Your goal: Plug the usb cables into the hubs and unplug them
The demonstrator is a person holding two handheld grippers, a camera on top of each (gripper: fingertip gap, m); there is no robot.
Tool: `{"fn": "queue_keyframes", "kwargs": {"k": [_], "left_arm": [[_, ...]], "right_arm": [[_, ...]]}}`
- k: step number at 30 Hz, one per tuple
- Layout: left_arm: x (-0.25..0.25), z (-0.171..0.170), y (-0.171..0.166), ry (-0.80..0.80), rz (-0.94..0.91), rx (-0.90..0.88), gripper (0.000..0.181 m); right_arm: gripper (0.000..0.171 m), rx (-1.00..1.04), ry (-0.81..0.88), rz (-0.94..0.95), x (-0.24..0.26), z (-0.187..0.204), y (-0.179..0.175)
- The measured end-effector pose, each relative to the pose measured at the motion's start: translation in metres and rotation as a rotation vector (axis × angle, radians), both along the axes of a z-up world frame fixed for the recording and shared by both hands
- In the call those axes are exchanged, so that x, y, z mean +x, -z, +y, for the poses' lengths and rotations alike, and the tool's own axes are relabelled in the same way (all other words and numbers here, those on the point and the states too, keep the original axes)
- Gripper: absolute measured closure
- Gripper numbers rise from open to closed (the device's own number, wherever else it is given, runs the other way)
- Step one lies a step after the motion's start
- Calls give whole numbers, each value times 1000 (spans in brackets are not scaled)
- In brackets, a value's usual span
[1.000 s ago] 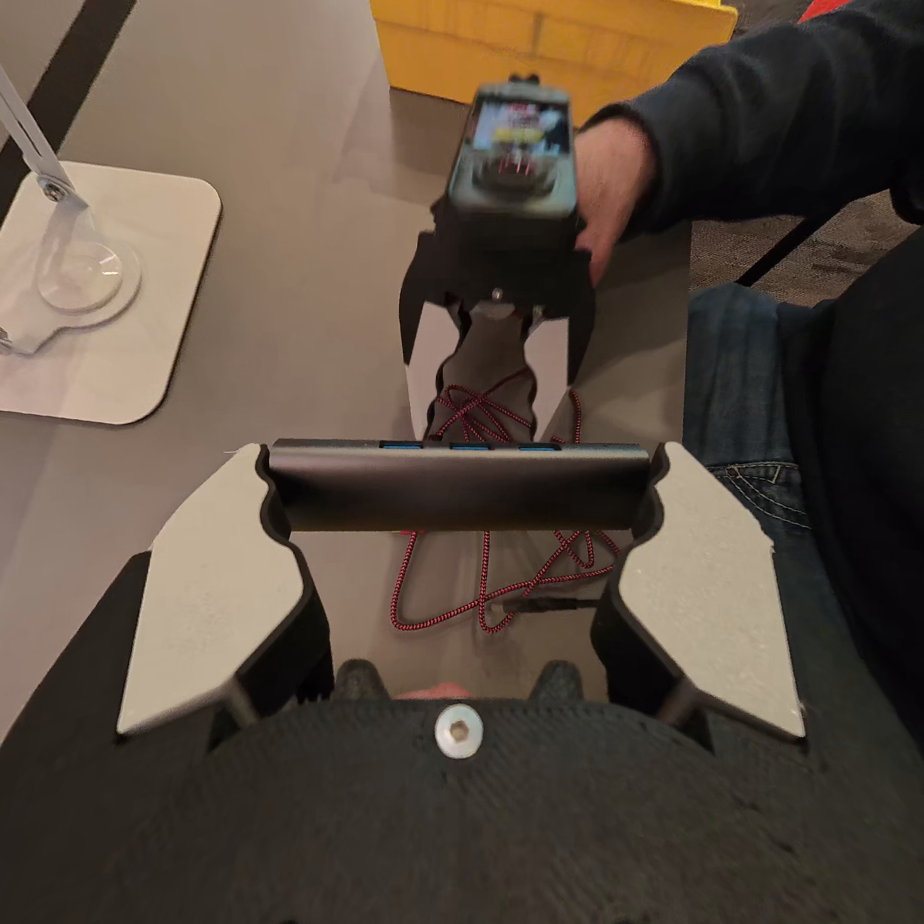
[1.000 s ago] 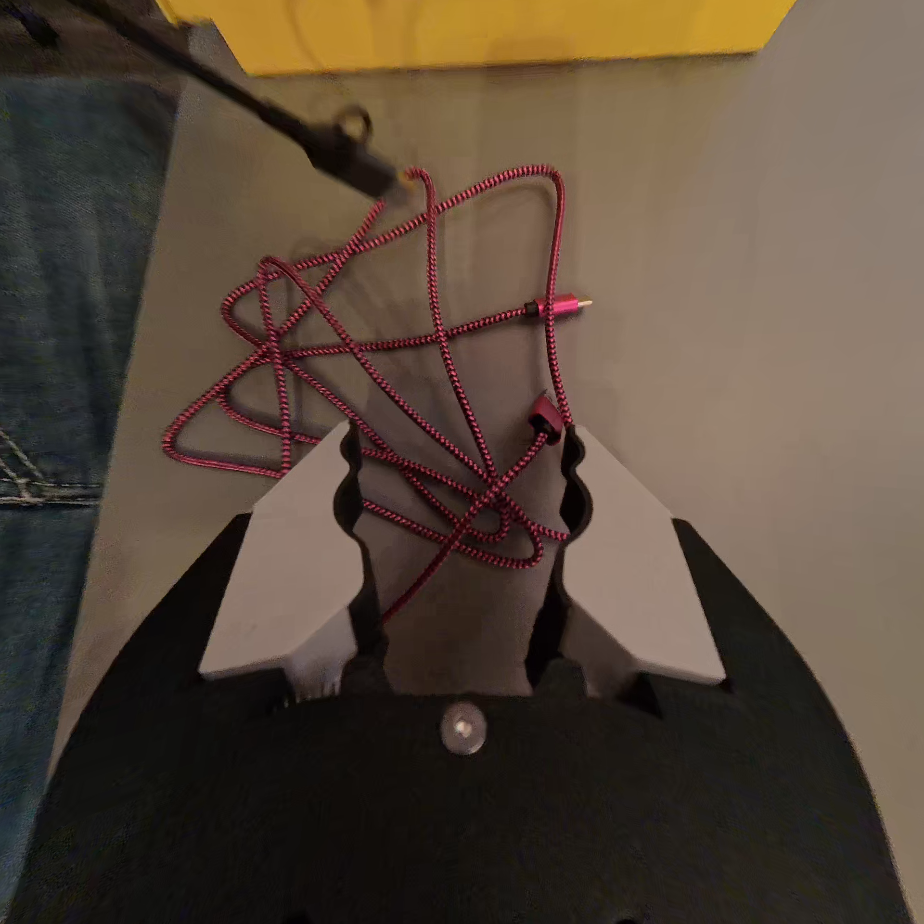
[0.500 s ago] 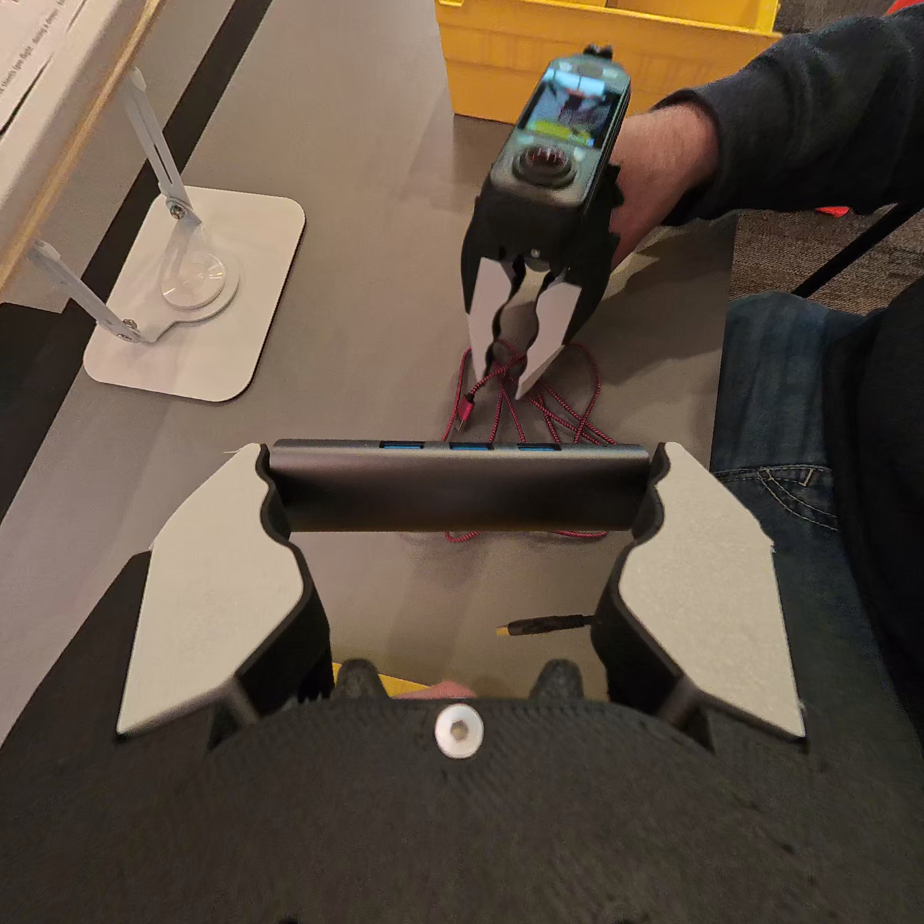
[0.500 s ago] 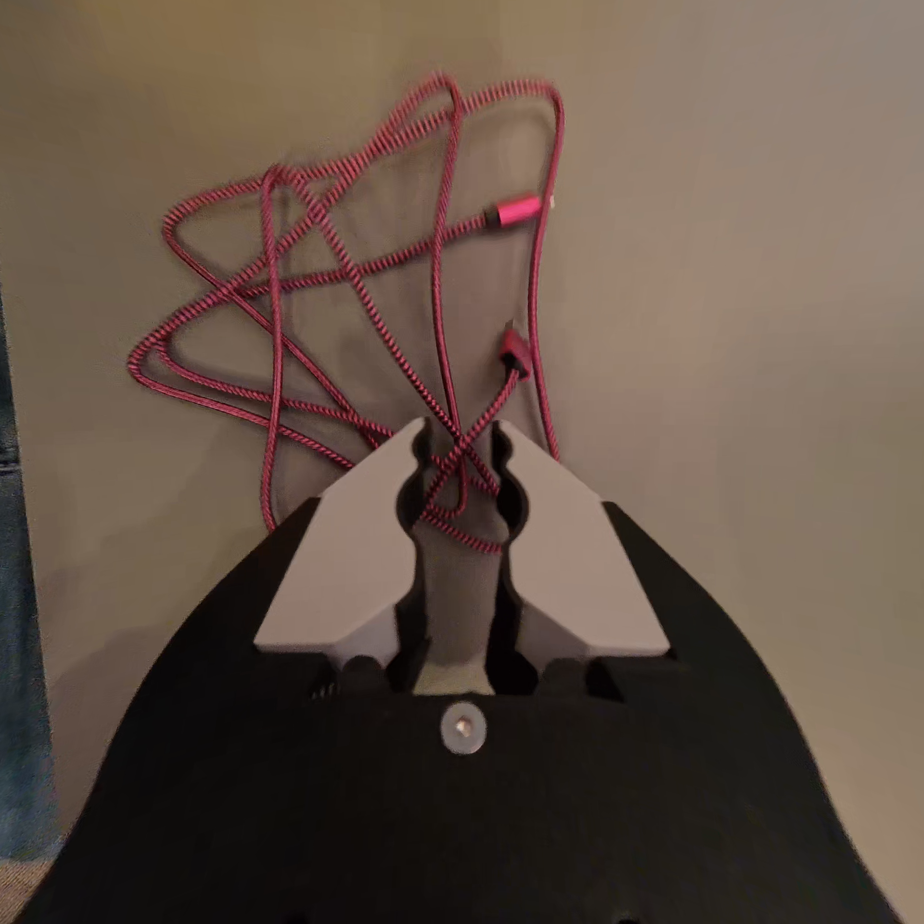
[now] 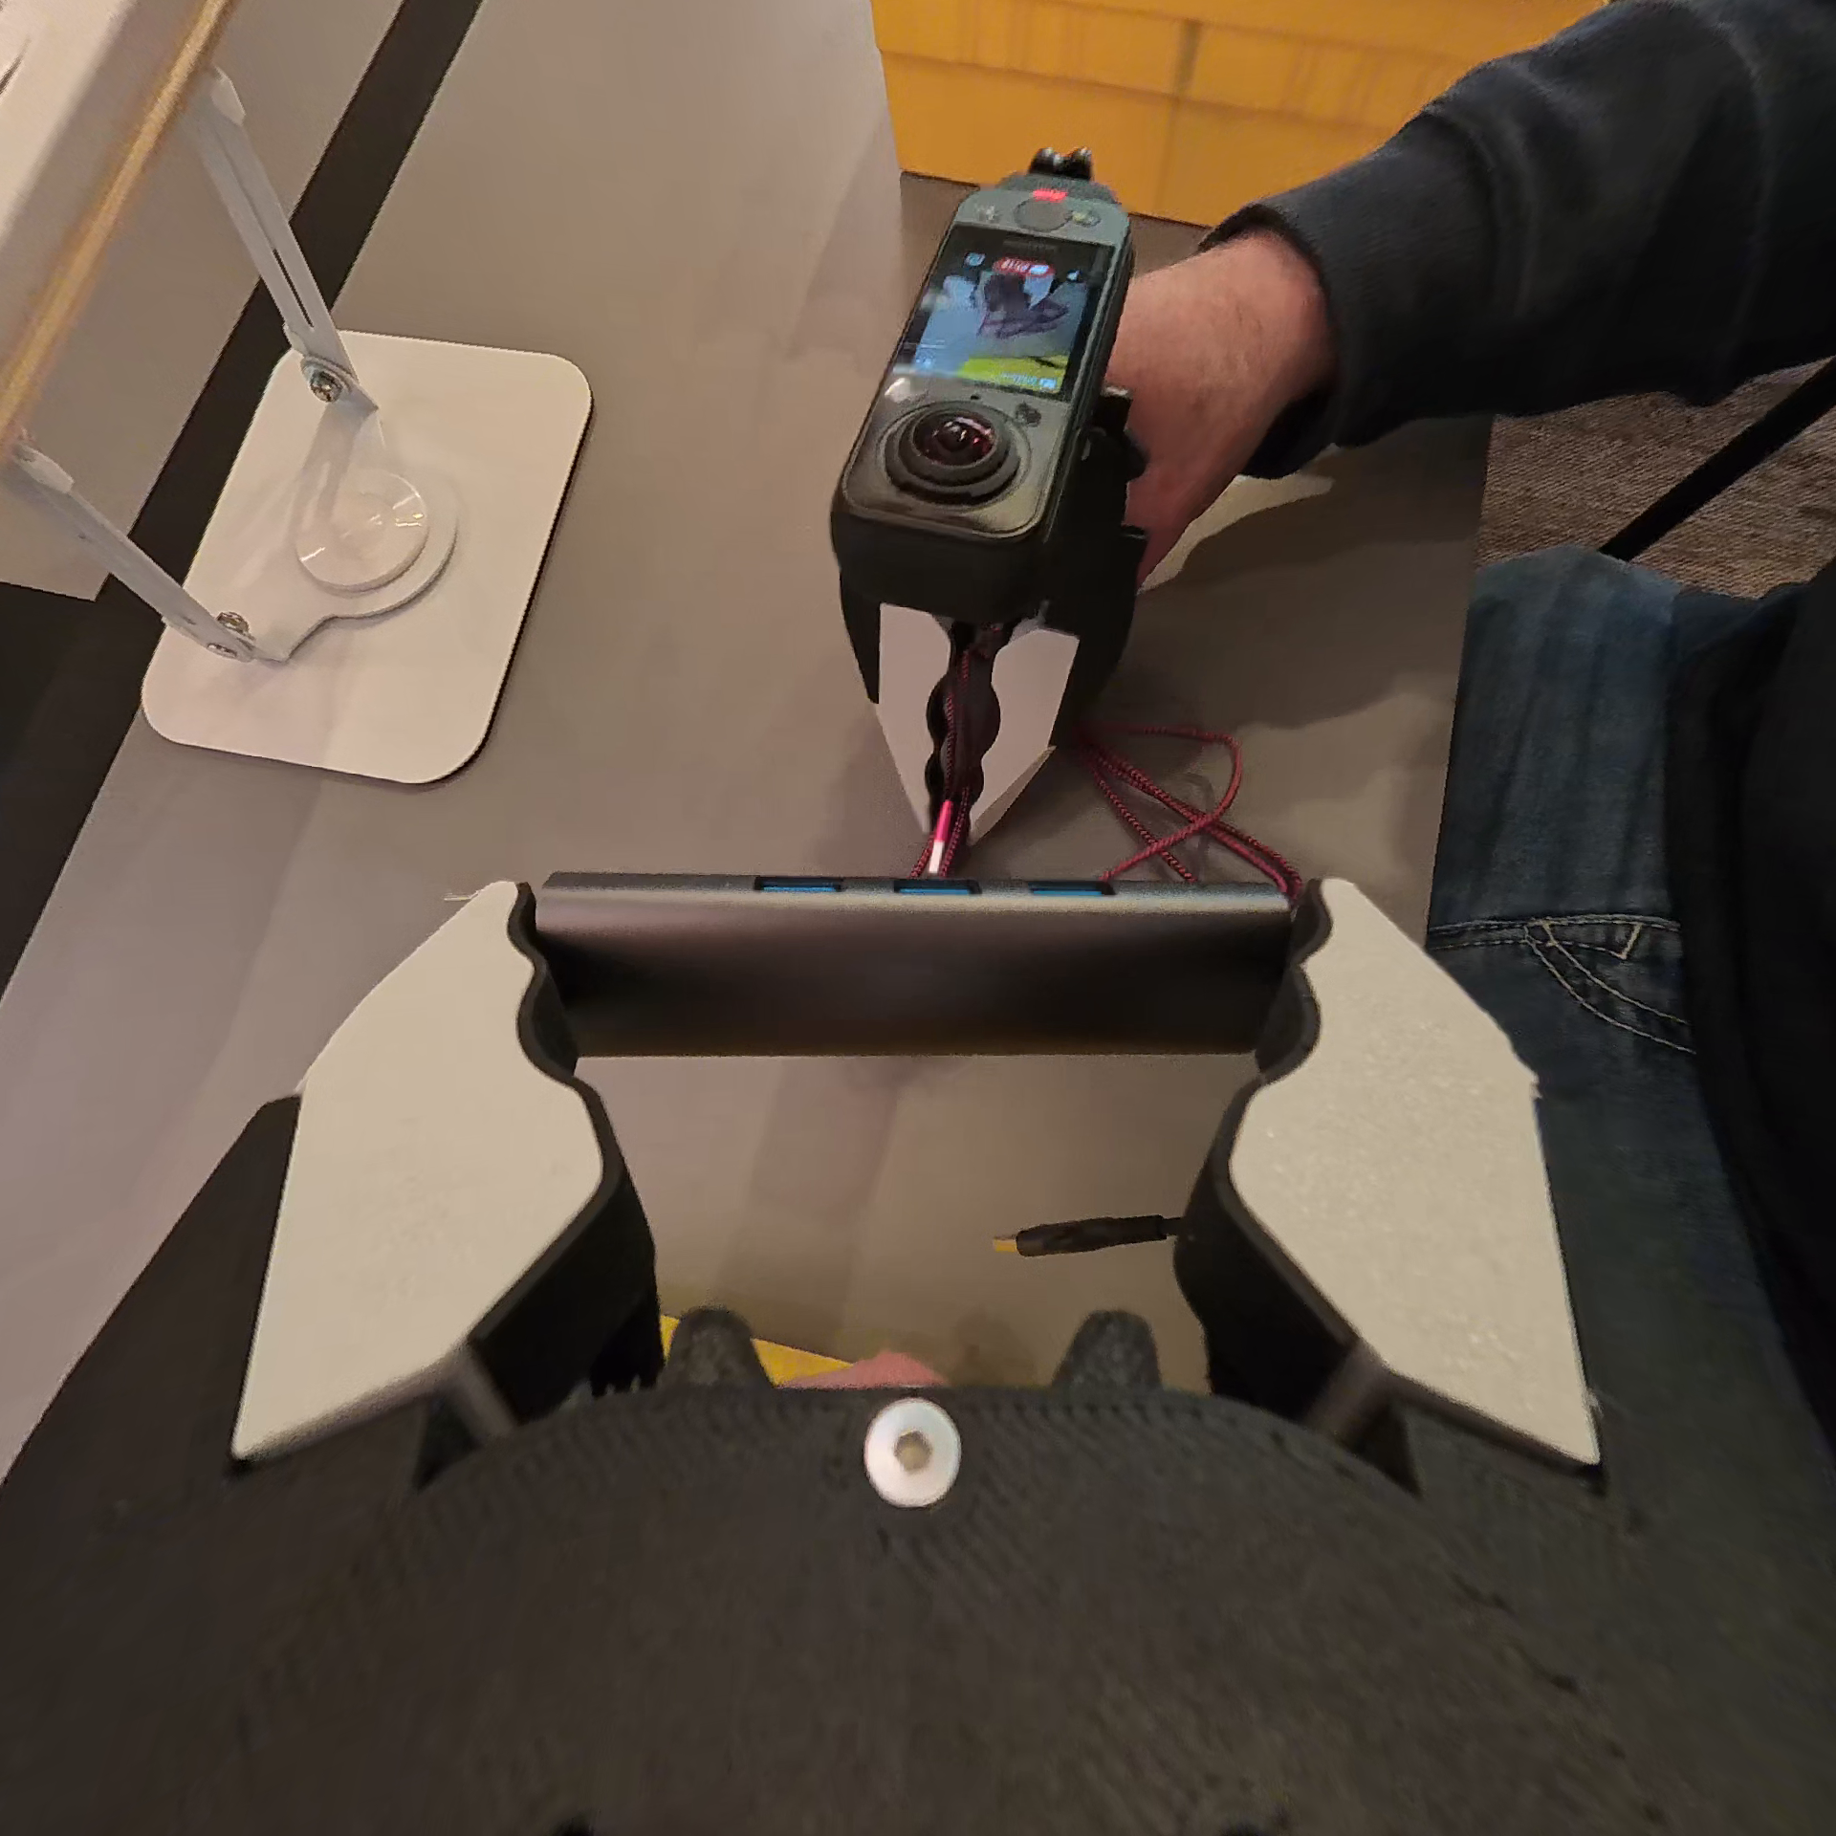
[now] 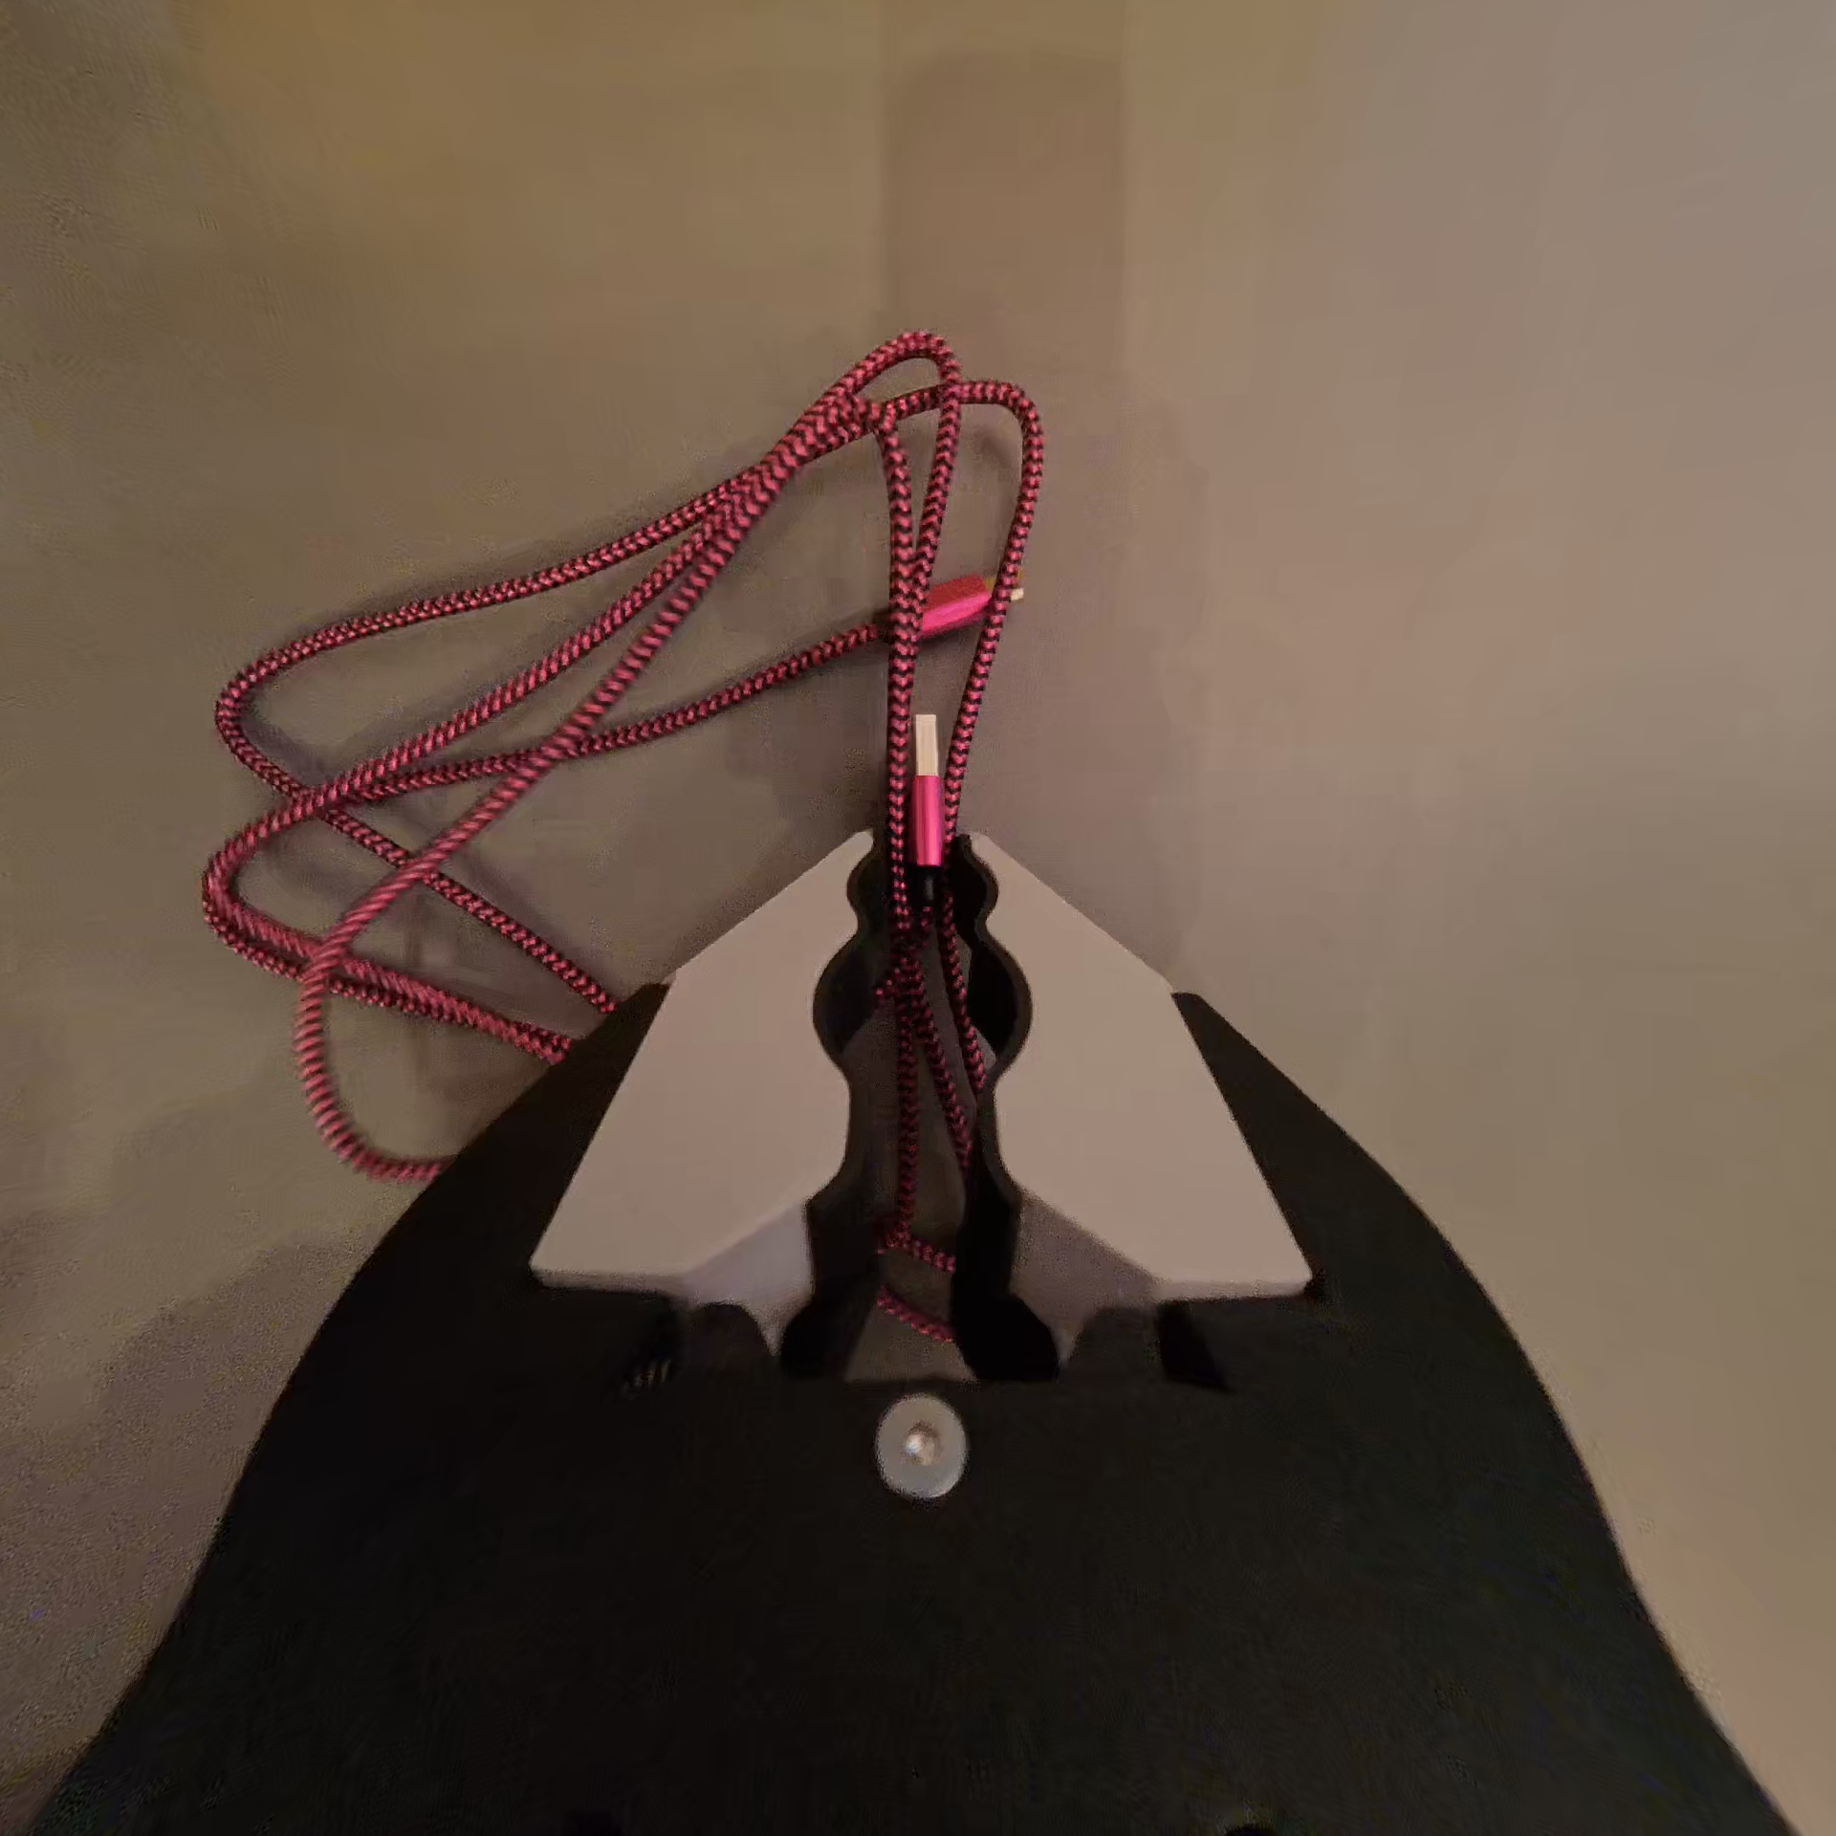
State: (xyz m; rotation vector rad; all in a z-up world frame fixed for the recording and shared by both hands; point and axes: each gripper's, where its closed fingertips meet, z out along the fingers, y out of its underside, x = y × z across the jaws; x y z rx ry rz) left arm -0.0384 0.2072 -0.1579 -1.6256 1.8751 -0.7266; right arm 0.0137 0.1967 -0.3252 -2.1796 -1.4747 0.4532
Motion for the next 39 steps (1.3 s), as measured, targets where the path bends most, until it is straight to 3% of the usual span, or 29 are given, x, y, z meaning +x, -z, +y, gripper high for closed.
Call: {"fn": "queue_keyframes", "kwargs": {"k": [7,11,17,19,22,29,32,39], "left_arm": [[9,-1,15,10,36,10,48],[12,-4,26,20,76,19,48],[12,-11,34,37,114,31,48],[13,-12,35,41,112,28,48],[15,-14,36,50,114,24,48],[12,-17,35,61,114,26,48],[12,-19,34,64,113,26,48],[9,-21,31,74,109,29,48]], "right_arm": [[164,26,134,-17,31,-6,-20],[164,24,312,-11,68,-4,-37],[161,-130,475,-38,108,-33,-13],[141,-155,420,-19,101,-45,-12],[96,-121,340,-69,98,-53,-19],[30,18,-43,-214,73,-57,-27],[16,78,-238,-262,58,-55,-17],[11,3,-566,-423,57,-71,13]]}}
